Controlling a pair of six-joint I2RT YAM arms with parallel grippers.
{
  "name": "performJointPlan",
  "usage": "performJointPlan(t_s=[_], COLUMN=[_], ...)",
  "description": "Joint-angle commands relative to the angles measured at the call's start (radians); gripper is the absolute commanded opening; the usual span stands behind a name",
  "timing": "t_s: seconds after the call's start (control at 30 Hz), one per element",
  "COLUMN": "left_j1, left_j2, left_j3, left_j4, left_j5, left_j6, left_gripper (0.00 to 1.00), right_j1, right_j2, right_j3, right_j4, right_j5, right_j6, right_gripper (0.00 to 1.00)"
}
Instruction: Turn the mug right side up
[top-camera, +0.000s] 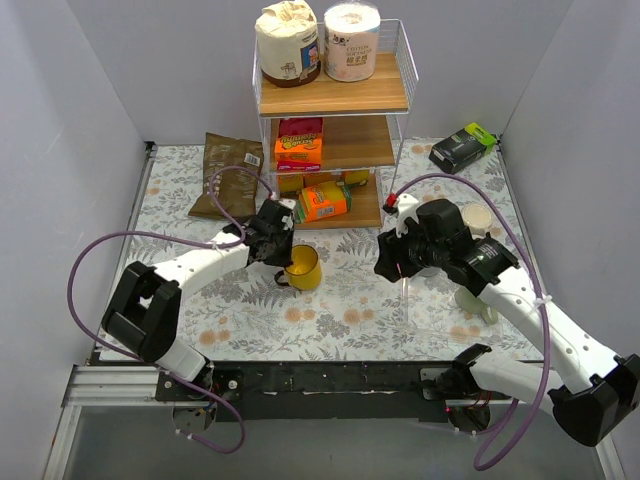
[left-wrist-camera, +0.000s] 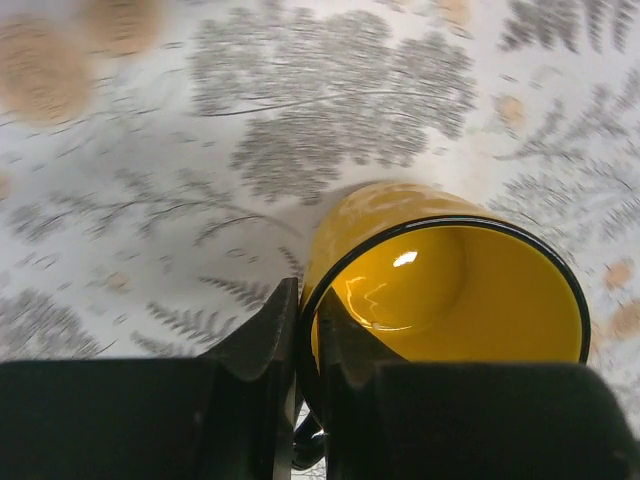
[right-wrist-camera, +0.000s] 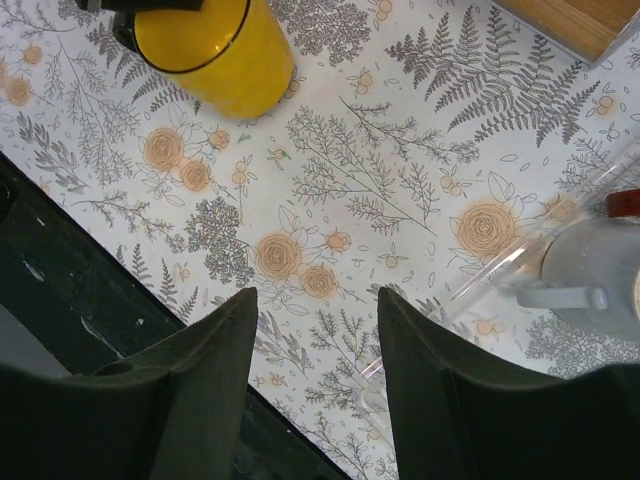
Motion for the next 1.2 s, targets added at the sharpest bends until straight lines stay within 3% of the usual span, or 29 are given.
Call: performJointPlan(t_s=[0.0,0.13,0.43,0.73,1.17], left_j1=[0.009,0.090,0.469,0.696,0.770], left_j2=[-0.097,-0.084,-0.096,-0.082,-0.125], left_j3=[0.064,0.126,0.114,0.052,-0.020], left_j4=[-0.127,-0.263,-0.224,-0.248,-0.216], left_j5=[-0.393,-0.524,-0.448,-0.429,-0.374], left_j6=[-0.184,-0.297,-0.319,-0.270,-0.290], left_gripper=[0.00,0.00,0.00,0.00,0.14], right_j1=[-0.008,-0.008,-0.015,-0.058,-0.149], right_j2=[-0.056,-0.053,-0.028,-0.024,0.036], right_j3=[-0.009,-0.006,-0.006,0.026,0.081], right_j4=[0.041,0.030,0.001,-0.020,-0.022], right_j5=[0.024,0.053,0.108,0.154,0.144], right_j6=[0.029,0.042,0.025,0.043,0.032], right_gripper=[0.59,0.59,0.59,0.60,0.61])
